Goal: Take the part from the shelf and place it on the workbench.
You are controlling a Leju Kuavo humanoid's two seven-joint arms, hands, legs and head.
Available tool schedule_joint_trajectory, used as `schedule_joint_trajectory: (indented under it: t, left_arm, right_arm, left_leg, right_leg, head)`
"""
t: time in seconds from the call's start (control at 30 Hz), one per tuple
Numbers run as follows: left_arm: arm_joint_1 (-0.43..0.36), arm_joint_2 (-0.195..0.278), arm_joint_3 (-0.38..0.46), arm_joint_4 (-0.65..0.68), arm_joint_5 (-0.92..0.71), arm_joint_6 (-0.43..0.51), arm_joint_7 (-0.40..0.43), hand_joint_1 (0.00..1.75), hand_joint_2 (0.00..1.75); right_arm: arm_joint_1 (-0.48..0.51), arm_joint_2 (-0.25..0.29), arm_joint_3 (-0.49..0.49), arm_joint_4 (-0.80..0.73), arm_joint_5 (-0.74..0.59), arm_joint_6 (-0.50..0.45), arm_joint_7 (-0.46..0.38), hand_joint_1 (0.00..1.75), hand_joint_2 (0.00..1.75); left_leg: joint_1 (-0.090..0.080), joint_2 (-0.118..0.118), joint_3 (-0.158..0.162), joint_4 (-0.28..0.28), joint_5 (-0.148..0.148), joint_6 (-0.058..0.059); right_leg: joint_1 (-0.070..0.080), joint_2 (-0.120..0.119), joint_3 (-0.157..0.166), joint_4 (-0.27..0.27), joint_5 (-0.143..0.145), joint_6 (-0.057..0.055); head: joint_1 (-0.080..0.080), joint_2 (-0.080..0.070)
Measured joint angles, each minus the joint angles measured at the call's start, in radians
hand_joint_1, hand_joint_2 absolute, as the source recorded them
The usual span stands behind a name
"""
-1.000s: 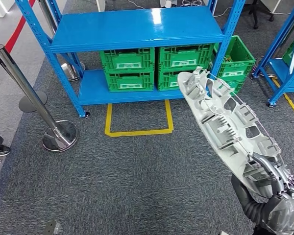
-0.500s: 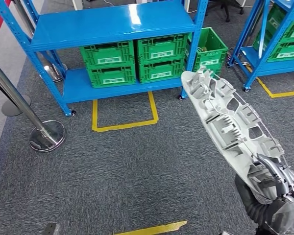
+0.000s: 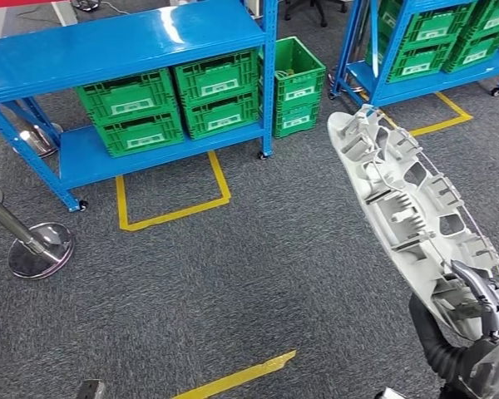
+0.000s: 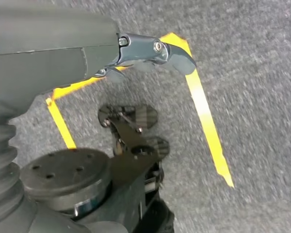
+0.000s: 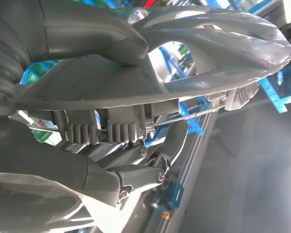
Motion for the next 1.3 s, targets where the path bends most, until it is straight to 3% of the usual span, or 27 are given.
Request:
schedule_joint_trajectory:
  t: [0.03,0.1,0.17,0.2,0.23,0.27,0.3,0.37,0.4,0.47,0.53,0.6,0.67,0.73,0.77,0.8,0.83,0.9,0.97,1.0,1.07,1.13,1.2,1.27,1.3]
  left_arm:
    - [-0.003,-0.002,0.001,0.000,-0.003,-0.002,-0.001,0.00,1.75]
    - [-0.011,-0.006,0.002,0.000,-0.007,-0.005,-0.004,0.00,1.75]
    - [-0.013,-0.007,0.004,0.000,-0.011,-0.007,-0.008,0.00,1.75]
    - [-0.012,-0.008,0.005,0.000,-0.014,-0.007,-0.011,0.00,1.75]
    - [-0.012,-0.008,0.006,0.000,-0.017,-0.008,-0.012,0.00,1.75]
    - [-0.012,-0.009,0.006,0.000,-0.020,-0.009,-0.014,0.00,1.75]
    - [-0.014,-0.009,0.007,0.001,-0.023,-0.009,-0.015,0.00,1.75]
    - [-0.019,-0.010,0.008,0.001,-0.026,-0.008,-0.016,0.00,1.75]
    - [-0.021,-0.009,0.009,0.001,-0.026,-0.008,-0.016,0.00,1.75]
    - [-0.024,-0.008,0.010,0.001,-0.027,-0.007,-0.017,0.00,1.75]
    - [-0.027,-0.009,0.011,0.001,-0.032,-0.007,-0.020,0.00,1.75]
    - [-0.027,-0.009,0.011,0.001,-0.041,-0.010,-0.023,0.00,1.75]
    - [-0.024,-0.010,0.011,0.001,-0.053,-0.013,-0.028,0.00,1.75]
    - [-0.019,-0.010,0.011,0.001,-0.064,-0.014,-0.030,0.00,1.75]
    - [-0.018,-0.010,0.011,0.001,-0.068,-0.014,-0.030,0.00,1.75]
    - [-0.017,-0.011,0.011,0.001,-0.071,-0.014,-0.030,0.00,1.75]
    - [-0.017,-0.011,0.011,0.001,-0.074,-0.014,-0.030,0.00,1.75]
    - [-0.015,-0.010,0.012,0.001,-0.083,-0.014,-0.030,0.00,1.75]
    - [-0.010,-0.009,0.014,0.000,-0.091,-0.015,-0.030,0.00,1.75]
    - [-0.007,-0.010,0.016,0.000,-0.094,-0.016,-0.030,0.00,1.75]
    - [-0.004,-0.015,0.017,-0.003,-0.097,-0.018,-0.030,0.00,1.75]
    - [-0.001,-0.020,0.019,-0.007,-0.098,-0.020,-0.030,0.00,1.75]
    - [0.005,-0.022,0.023,-0.009,-0.099,-0.020,-0.030,0.00,1.75]
    - [0.011,-0.024,0.027,-0.009,-0.100,-0.021,-0.030,0.00,1.75]
    - [0.014,-0.025,0.030,-0.012,-0.103,-0.021,-0.030,0.00,1.75]
  right_arm:
    - [0.002,0.002,-0.004,-0.002,0.000,0.000,-0.002,1.75,1.75]
    - [0.004,0.006,-0.012,-0.006,0.002,0.000,-0.004,1.75,1.75]
    - [0.001,0.010,-0.020,-0.009,0.004,0.000,-0.008,1.75,1.75]
    - [0.000,0.014,-0.024,-0.010,0.006,0.000,-0.010,1.75,1.75]
    - [0.002,0.018,-0.030,-0.011,0.007,0.000,-0.011,1.75,1.75]
    - [0.004,0.024,-0.037,-0.012,0.008,0.000,-0.012,1.75,1.75]
    - [0.006,0.029,-0.045,-0.013,0.008,0.000,-0.012,1.75,1.75]
    - [0.007,0.038,-0.058,-0.016,0.008,0.000,-0.011,1.75,1.75]
    - [0.007,0.041,-0.062,-0.019,0.008,0.000,-0.012,1.75,1.75]
    - [0.008,0.049,-0.068,-0.024,0.008,0.000,-0.012,1.75,1.75]
    - [0.015,0.058,-0.076,-0.031,0.008,0.000,-0.014,1.75,1.75]
    - [0.023,0.071,-0.088,-0.040,0.003,0.000,-0.021,1.75,1.75]
    - [0.028,0.089,-0.100,-0.048,-0.006,0.000,-0.032,1.75,1.75]
    - [0.035,0.106,-0.117,-0.054,-0.014,0.000,-0.041,1.75,1.75]
    - [0.040,0.113,-0.125,-0.057,-0.016,0.000,-0.043,1.75,1.75]
    - [0.044,0.119,-0.132,-0.059,-0.017,0.000,-0.043,1.75,1.75]
    - [0.047,0.124,-0.139,-0.062,-0.018,0.000,-0.043,1.75,1.75]
    - [0.052,0.135,-0.151,-0.068,-0.020,0.000,-0.043,1.75,1.75]
    - [0.057,0.144,-0.162,-0.074,-0.024,0.000,-0.042,1.75,1.75]
    - [0.060,0.148,-0.168,-0.077,-0.026,0.000,-0.041,1.75,1.75]
    - [0.070,0.155,-0.183,-0.084,-0.028,-0.001,-0.039,1.75,1.75]
    - [0.074,0.158,-0.193,-0.090,-0.027,-0.001,-0.039,1.75,1.75]
    - [0.073,0.159,-0.198,-0.091,-0.024,-0.001,-0.039,1.75,1.75]
    - [0.074,0.164,-0.208,-0.091,-0.016,-0.001,-0.037,1.75,1.75]
    - [0.076,0.168,-0.215,-0.090,-0.014,-0.001,-0.035,1.75,1.75]
  left_leg:
    - [0.002,0.012,0.002,-0.015,0.003,0.000]
    - [0.008,0.040,0.005,-0.044,0.010,0.000]
    - [0.012,0.069,-0.001,-0.055,0.017,-0.003]
    - [0.012,0.084,-0.006,-0.054,0.019,-0.005]
    - [0.013,0.099,-0.010,-0.052,0.021,-0.007]
    - [0.014,0.113,-0.014,-0.050,0.023,-0.010]
    - [0.016,0.127,-0.018,-0.046,0.024,-0.013]
    - [0.020,0.150,-0.025,-0.032,0.021,-0.023]
    - [0.019,0.160,-0.028,-0.024,0.018,-0.031]
    - [0.015,0.176,-0.030,-0.013,0.014,-0.046]
    - [0.017,0.188,-0.029,-0.011,0.013,-0.058]
    - [0.023,0.155,-0.038,0.015,-0.016,-0.071]
    - [0.026,0.101,-0.077,0.116,-0.090,-0.076]
    - [0.026,0.082,-0.126,0.247,-0.152,-0.072]
    - [0.025,0.080,-0.136,0.278,-0.156,-0.068]
    - [0.024,0.077,-0.131,0.271,-0.140,-0.063]
    - [0.023,0.071,-0.109,0.227,-0.107,-0.055]
    - [0.020,0.022,-0.051,0.095,-0.037,-0.034]
    - [0.018,-0.021,-0.021,0.017,-0.010,-0.020]
    - [0.017,-0.022,-0.020,0.008,-0.012,-0.019]
    - [0.021,0.005,-0.021,-0.006,-0.008,-0.022]
    - [0.026,0.035,-0.023,-0.020,0.003,-0.021]
    - [0.024,0.068,-0.027,-0.022,0.007,-0.017]
    - [0.021,0.102,-0.030,-0.022,0.008,-0.018]
    - [0.021,0.118,-0.031,-0.022,0.009,-0.019]
  right_leg:
    - [-0.001,0.004,-0.007,0.002,0.003,0.005]
    - [0.000,-0.026,-0.035,0.035,-0.023,0.013]
    - [-0.004,-0.078,-0.087,0.141,-0.090,0.026]
    - [-0.010,-0.090,-0.112,0.206,-0.122,0.034]
    - [-0.015,-0.097,-0.126,0.254,-0.138,0.042]
    - [-0.020,-0.102,-0.124,0.267,-0.137,0.049]
    - [-0.025,-0.107,-0.103,0.241,-0.120,0.056]
    - [-0.031,-0.141,-0.021,0.110,-0.072,0.068]
    - [-0.033,-0.159,0.012,0.052,-0.058,0.067]
    - [-0.030,-0.176,0.032,0.008,-0.056,0.052]
    - [-0.028,-0.156,0.024,0.013,-0.049,0.027]
    - [-0.028,-0.138,0.019,0.013,-0.040,0.009]
    - [-0.027,-0.119,0.012,0.013,-0.029,-0.004]
    - [-0.021,-0.094,0.001,0.014,-0.021,-0.010]
    - [-0.018,-0.080,-0.002,0.014,-0.019,-0.011]
    - [-0.016,-0.066,-0.005,0.015,-0.016,-0.010]
    - [-0.013,-0.052,-0.006,0.015,-0.014,-0.010]
    - [-0.010,-0.026,-0.009,0.017,-0.010,-0.007]
    - [-0.013,0.001,-0.021,0.021,-0.003,0.003]
    - [-0.014,0.013,-0.029,0.021,0.002,0.011]
    - [-0.015,0.026,-0.048,0.023,0.007,0.024]
    - [-0.011,-0.019,-0.077,0.068,-0.025,0.034]
    - [-0.012,-0.080,-0.126,0.188,-0.097,0.042]
    - [-0.016,-0.100,-0.158,0.287,-0.138,0.050]
    - [-0.018,-0.105,-0.148,0.286,-0.132,0.053]
  head:
    - [-0.001,0.000]
    - [0.004,0.000]
    - [0.010,0.000]
    - [0.012,0.000]
    - [0.012,0.000]
    - [0.012,0.000]
    - [0.013,0.000]
    - [0.013,0.000]
    - [0.014,0.000]
    - [0.012,0.000]
    - [0.009,0.000]
    - [0.008,0.000]
    - [0.006,0.000]
    - [0.005,0.000]
    - [0.005,0.000]
    - [0.006,0.000]
    - [0.005,0.000]
    - [0.006,0.000]
    - [0.005,0.000]
    - [0.004,0.000]
    - [0.003,0.000]
    - [0.011,0.000]
    - [0.018,0.000]
    - [0.018,0.000]
    - [0.018,0.000]
